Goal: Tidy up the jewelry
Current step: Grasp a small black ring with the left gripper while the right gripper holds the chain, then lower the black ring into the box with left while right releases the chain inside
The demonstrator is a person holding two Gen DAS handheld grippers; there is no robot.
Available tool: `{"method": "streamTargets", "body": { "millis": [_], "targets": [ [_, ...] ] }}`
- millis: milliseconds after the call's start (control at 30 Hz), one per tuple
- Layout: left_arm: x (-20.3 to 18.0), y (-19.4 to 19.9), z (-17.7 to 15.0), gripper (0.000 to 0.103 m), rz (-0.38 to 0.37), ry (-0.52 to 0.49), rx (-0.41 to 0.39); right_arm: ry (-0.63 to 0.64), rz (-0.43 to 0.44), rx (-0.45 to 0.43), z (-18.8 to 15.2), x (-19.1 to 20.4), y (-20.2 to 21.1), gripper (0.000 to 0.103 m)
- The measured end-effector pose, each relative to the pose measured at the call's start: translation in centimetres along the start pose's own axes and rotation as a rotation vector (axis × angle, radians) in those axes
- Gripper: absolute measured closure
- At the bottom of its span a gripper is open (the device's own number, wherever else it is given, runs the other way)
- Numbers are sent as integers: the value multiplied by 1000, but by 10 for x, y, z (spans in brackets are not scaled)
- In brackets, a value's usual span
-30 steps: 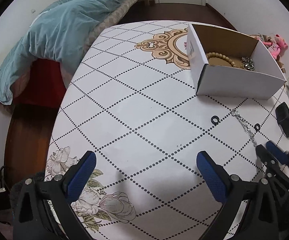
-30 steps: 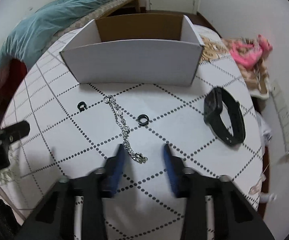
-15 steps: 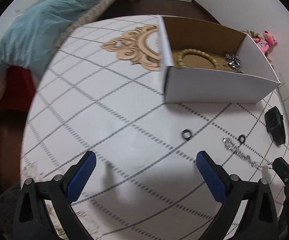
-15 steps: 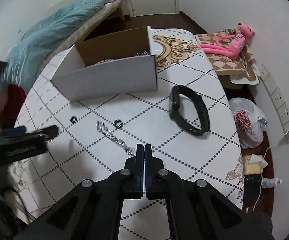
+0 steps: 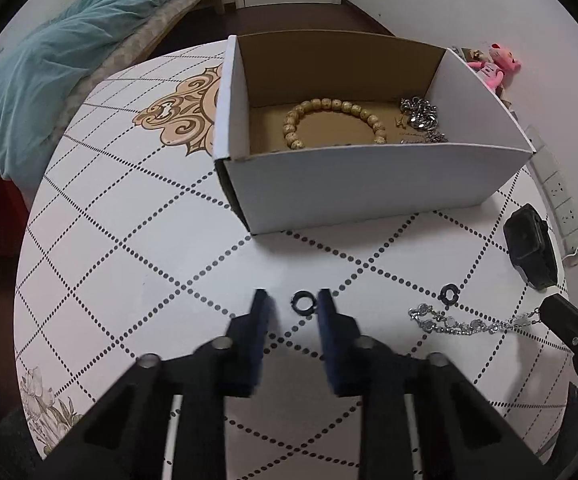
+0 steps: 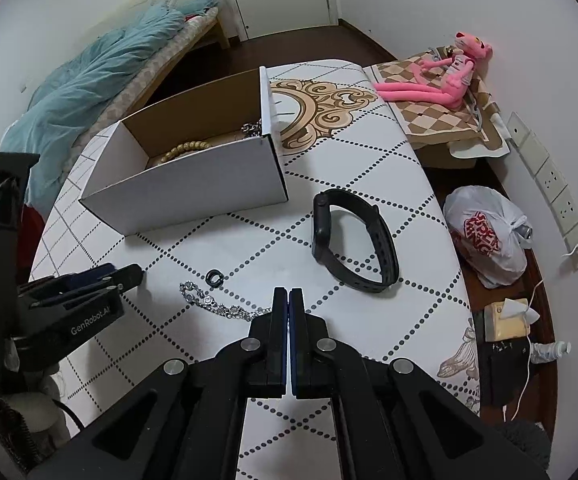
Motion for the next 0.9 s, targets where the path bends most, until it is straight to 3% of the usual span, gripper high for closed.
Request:
{"method": "streamTargets", "body": {
  "millis": [267,500,733,900],
  "targets": [
    [4,15,9,93,-26,10,-54,-2,48,-38,17,7,20,103],
    [7,60,28,93,-48,22,-155,24,114,-110,48,23,53,103],
    [9,106,57,93,-72,34,-265,32,170,-186,94,36,84,103],
    [16,117,83,93,-88,58,-298,48,209,-231,134,46,95,103]
  ]
}}
Point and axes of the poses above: each gripper's, at about its wrist camera, not at the fingertips, and y roughly against the way its jaws point, x to its left, z to its top, the point moved 1 cm from there along -y, roughly the way its jaws point, and after that the axes turned 14 degrees about -x, right-handed, at the moved point
